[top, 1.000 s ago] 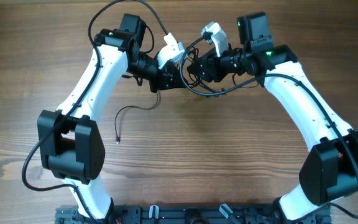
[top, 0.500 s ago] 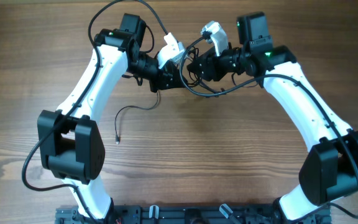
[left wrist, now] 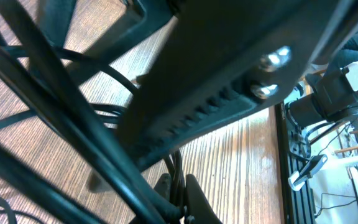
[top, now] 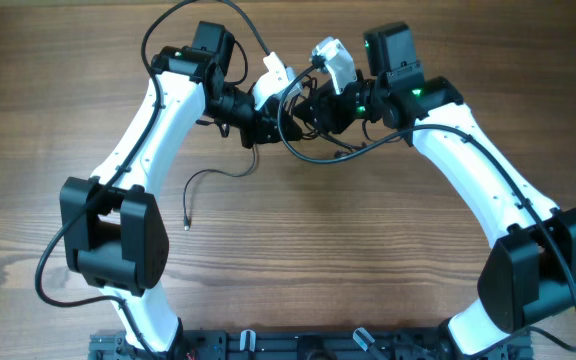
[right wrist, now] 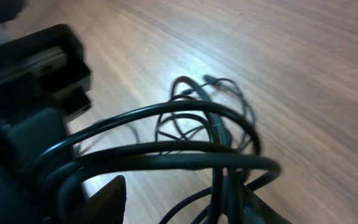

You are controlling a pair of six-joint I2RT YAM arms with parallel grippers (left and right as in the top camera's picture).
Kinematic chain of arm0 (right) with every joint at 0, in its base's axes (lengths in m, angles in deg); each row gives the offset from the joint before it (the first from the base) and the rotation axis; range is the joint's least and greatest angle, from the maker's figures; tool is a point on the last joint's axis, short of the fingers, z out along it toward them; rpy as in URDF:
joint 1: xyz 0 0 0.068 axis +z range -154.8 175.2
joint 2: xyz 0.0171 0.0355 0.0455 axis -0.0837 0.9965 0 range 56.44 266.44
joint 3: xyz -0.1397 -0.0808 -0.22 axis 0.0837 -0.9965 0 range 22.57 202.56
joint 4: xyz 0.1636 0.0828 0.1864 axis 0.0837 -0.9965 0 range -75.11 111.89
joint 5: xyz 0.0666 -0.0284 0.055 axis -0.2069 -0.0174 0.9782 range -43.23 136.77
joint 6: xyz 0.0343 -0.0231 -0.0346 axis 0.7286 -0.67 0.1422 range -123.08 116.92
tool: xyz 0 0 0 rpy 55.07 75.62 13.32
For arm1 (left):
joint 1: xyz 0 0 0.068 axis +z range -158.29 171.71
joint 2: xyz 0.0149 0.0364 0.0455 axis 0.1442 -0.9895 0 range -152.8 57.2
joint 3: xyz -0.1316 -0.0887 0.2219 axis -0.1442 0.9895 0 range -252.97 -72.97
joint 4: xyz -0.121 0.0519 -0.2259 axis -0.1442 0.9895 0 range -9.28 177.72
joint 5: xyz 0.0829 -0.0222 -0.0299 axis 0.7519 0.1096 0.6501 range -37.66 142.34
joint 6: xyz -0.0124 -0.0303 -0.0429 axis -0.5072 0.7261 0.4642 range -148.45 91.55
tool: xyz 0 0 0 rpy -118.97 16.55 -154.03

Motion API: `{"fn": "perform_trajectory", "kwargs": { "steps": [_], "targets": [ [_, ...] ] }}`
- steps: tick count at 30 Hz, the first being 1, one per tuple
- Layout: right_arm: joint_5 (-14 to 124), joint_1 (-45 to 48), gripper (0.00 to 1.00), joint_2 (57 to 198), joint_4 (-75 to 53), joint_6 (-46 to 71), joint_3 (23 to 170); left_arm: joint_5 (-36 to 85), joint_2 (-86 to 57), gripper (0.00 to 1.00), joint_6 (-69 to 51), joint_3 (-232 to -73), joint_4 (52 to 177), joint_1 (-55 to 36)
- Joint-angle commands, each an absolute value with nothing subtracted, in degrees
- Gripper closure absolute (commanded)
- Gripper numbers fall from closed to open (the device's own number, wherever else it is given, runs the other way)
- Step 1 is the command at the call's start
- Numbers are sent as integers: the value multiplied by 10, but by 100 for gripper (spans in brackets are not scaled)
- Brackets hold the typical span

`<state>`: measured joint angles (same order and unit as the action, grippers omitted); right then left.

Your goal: Untangle cables

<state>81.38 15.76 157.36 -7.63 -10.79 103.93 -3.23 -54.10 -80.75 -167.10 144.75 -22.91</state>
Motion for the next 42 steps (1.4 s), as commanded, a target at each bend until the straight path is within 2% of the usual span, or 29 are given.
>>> {"fn": "perform_trajectory", "kwargs": {
  "steps": [1,11,19,24,27,30,36,42],
  "targets": [
    [776,159,48,1583,-78,-110,1034,-48,-524,96,-820,-1678,1446,-226],
    [763,159,55,1584,-95,-122,1024,-82,-524,96,-818,-1678,1446,-207],
    [768,160,64,1584,-73,-120,1023,-114,-524,96,-818,-1678,1446,-209],
    [768,160,78,1583,-52,-119,1024,-93,-524,96,-818,-1678,1448,-217],
    [768,160,81,1583,-50,-119,1024,-81,-524,96,-811,-1678,1451,-217],
    [768,160,95,1583,-49,-118,1024,-71,-524,96,-803,-1678,1450,-217],
    [812,159,96,1577,-42,-106,1024,-71,-524,96,-783,-1678,1444,-216],
    [833,159,96,1551,-48,-106,1024,-64,-524,96,-664,-1678,1379,-212]
  ]
}}
